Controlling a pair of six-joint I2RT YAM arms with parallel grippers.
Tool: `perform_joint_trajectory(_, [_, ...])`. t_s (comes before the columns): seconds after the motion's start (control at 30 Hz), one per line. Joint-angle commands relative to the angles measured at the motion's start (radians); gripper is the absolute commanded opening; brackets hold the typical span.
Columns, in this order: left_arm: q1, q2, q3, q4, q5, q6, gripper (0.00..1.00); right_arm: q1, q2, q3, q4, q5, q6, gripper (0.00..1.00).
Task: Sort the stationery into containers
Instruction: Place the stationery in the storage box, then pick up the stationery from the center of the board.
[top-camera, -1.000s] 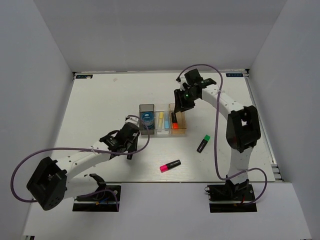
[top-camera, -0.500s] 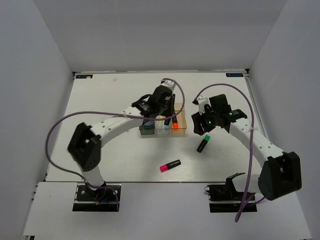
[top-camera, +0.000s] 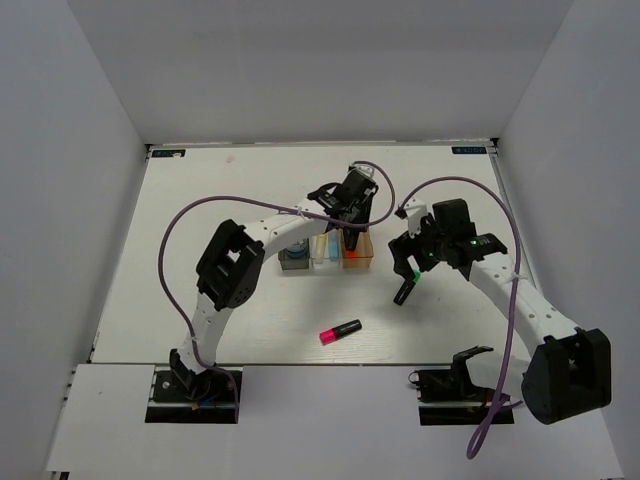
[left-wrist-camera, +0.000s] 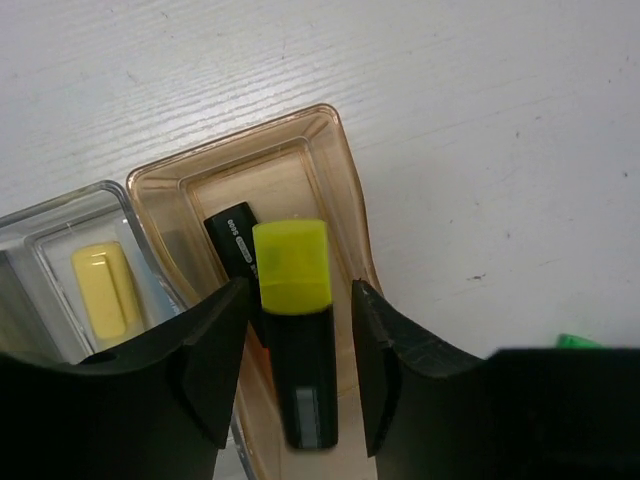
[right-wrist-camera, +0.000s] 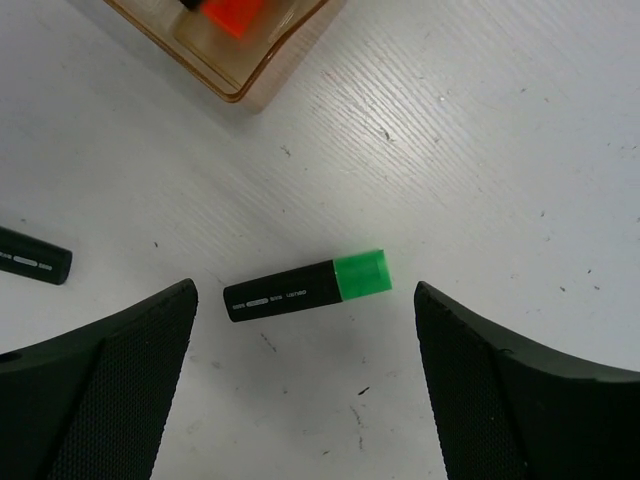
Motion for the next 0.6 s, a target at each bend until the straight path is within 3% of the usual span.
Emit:
perform_joint_trajectory(0.0, [0.000, -0.019, 0.040, -0.001, -0.004, -0.022, 0.59, -0.018, -0.012, -0.016, 0.046, 0.001, -0.071, 0.90])
perform_joint_trajectory(0.07, [0.001, -0.014, 0.056, 0.018, 0.008, -0.014, 0.77, -0.021, -0.028, -0.037, 0.068, -0.019, -0.095, 0.90])
perform_joint_trajectory(0.2, [0.000, -0.022, 0.100, -0.015, 0.022, -0.006, 0.84, -0.028, -0.063, -0.088, 0.091, -0.103, -0.235, 0.86])
perform_joint_trajectory(0.23, [-0.002, -0.049, 0.097, -0.015, 0.024, -0.003, 0.84, -0.030, -0.086, -0.100, 0.091, -0.205, -0.280, 0.84])
perform_joint_trajectory(0.3, [-0.006, -0.077, 0.071, -0.014, 0.027, 0.001, 0.67, -0.042, -0.133, -0.188, 0.095, -0.330, -0.564, 0.74])
perform_joint_trajectory(0.33, [-0.016, -0.145, 0.036, 0.000, 0.024, 0.018, 0.57, -0.050, -0.167, -0.256, 0.091, -0.397, -0.751, 0.74])
perform_joint_trajectory(0.37, [-0.020, -0.169, 0.016, 0.002, 0.019, 0.026, 0.28, -0.050, -0.172, -0.254, 0.019, -0.413, -0.855, 0.73])
perform_joint_trajectory(0.43, [-0.043, -0.286, -0.076, -0.020, 0.007, 0.058, 0.00, -0.065, -0.094, -0.208, -0.116, -0.444, -1.205, 0.67])
perform_joint_trajectory(0.47, [-0.060, -0.318, -0.136, -0.027, -0.002, 0.070, 0.00, -0.067, -0.031, -0.120, -0.271, -0.452, -1.262, 0.67])
perform_joint_trajectory(0.5, [-0.071, -0.391, -0.173, -0.035, 0.004, 0.101, 0.00, -0.071, 0.028, -0.091, -0.329, -0.452, -1.453, 0.64])
perform_joint_trajectory(0.57, [-0.113, -0.535, -0.327, -0.044, 0.015, 0.170, 0.03, -0.082, 0.101, 0.025, -0.517, -0.439, -1.567, 0.64])
